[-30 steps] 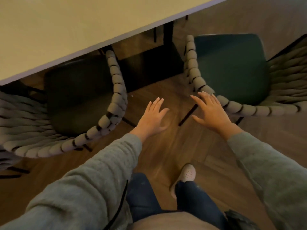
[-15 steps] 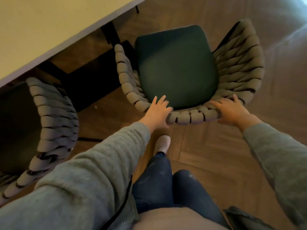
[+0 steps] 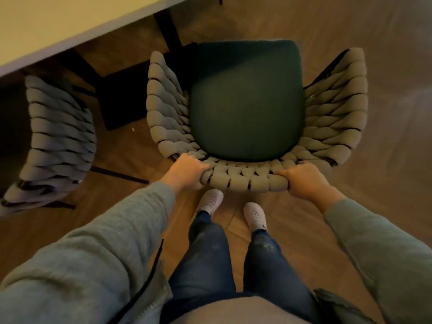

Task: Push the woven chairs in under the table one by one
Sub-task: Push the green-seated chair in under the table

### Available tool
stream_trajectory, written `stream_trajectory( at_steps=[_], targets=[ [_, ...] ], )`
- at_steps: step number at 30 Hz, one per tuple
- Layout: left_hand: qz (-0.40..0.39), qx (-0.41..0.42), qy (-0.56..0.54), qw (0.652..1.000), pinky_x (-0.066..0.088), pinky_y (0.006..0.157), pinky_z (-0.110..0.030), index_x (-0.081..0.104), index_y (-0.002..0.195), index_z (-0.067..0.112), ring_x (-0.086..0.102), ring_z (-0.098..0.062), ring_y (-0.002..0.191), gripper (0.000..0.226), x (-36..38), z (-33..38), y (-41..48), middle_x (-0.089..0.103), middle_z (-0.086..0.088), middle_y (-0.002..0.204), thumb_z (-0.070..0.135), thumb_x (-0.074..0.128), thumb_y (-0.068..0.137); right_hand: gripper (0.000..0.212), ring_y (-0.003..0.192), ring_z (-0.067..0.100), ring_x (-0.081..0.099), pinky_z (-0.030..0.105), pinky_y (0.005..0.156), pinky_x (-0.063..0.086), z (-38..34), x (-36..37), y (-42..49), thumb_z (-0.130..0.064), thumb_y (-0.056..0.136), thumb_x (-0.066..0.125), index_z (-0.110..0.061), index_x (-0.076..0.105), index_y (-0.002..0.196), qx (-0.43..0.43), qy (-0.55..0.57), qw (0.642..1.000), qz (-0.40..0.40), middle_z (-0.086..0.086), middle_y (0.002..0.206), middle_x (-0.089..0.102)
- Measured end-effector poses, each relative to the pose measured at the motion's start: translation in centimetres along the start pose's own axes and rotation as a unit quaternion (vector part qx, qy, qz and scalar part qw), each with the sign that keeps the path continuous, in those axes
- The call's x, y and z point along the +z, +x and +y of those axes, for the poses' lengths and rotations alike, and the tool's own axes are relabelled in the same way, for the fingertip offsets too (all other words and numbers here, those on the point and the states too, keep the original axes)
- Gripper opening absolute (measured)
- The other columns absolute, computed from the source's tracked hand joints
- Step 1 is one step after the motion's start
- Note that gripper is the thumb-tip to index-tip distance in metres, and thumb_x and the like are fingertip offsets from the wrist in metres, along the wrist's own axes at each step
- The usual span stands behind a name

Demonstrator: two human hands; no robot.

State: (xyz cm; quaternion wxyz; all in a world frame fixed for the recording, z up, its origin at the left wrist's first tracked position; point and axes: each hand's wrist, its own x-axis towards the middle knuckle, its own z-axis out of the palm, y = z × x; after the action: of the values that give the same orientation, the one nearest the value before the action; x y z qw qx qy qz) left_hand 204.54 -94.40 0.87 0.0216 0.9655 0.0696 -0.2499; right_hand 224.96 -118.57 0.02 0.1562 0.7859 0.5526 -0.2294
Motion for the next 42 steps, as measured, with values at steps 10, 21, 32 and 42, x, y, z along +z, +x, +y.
stream_trajectory(
  at_steps=[10, 21, 32, 42],
  targets=[
    [0.027, -0.089, -0.074, 0.993, 0.044, 0.078, -0.033, 0.061, 0.114, 0.029, 0.064, -0.023, 0.097, 0.035, 3.7, 7.1, -3.9, 0.069, 0.002, 0.097, 0.044, 0.055, 0.083, 0.037, 0.099, 0.015, 0.062, 0.025, 0.08, 0.043, 2.2, 0.8, -1.5, -0.024, 0.098, 0.049, -0.035, 0.052, 0.133, -0.119, -0.033, 0.992, -0.006, -0.005, 0.111, 0.065],
    [0.061, -0.173, -0.14, 0.973, 0.04, 0.06, -0.03, 0.068, 0.1, 0.021, 0.066, -0.028, 0.075, 0.03, 5.8, 9.0, -6.4, 0.071, -0.003, 0.08, 0.041, 0.065, 0.077, 0.032, 0.101, 0.019, 0.062, 0.029, 0.083, 0.047, 1.8, -2.1, 3.0, -0.024, 0.098, 0.047, -0.032, 0.058, 0.126, -0.207, -0.136, 0.969, -0.002, -0.002, 0.11, 0.066],
    [-0.029, -0.159, -0.128, 0.978, 0.046, 0.073, -0.032, 0.059, 0.112, 0.023, 0.064, -0.024, 0.09, 0.028, 3.6, 2.0, -7.2, 0.068, -0.003, 0.097, 0.037, 0.056, 0.088, 0.03, 0.102, 0.015, 0.061, 0.027, 0.086, 0.047, -1.9, -4.4, 7.7, -0.025, 0.098, 0.049, -0.034, 0.058, 0.125, -0.221, -0.117, 0.968, 0.017, -0.006, 0.112, 0.065],
    [-0.056, -0.122, -0.081, 0.988, 0.041, 0.071, -0.028, 0.058, 0.11, 0.022, 0.064, -0.02, 0.093, 0.026, 2.1, -1.9, -7.5, 0.067, 0.0, 0.099, 0.038, 0.054, 0.09, 0.039, 0.105, 0.014, 0.059, 0.026, 0.088, 0.044, -3.4, -5.6, 8.7, -0.03, 0.099, 0.047, -0.037, 0.048, 0.137, -0.192, -0.071, 0.978, 0.022, -0.006, 0.118, 0.062]
  ],
)
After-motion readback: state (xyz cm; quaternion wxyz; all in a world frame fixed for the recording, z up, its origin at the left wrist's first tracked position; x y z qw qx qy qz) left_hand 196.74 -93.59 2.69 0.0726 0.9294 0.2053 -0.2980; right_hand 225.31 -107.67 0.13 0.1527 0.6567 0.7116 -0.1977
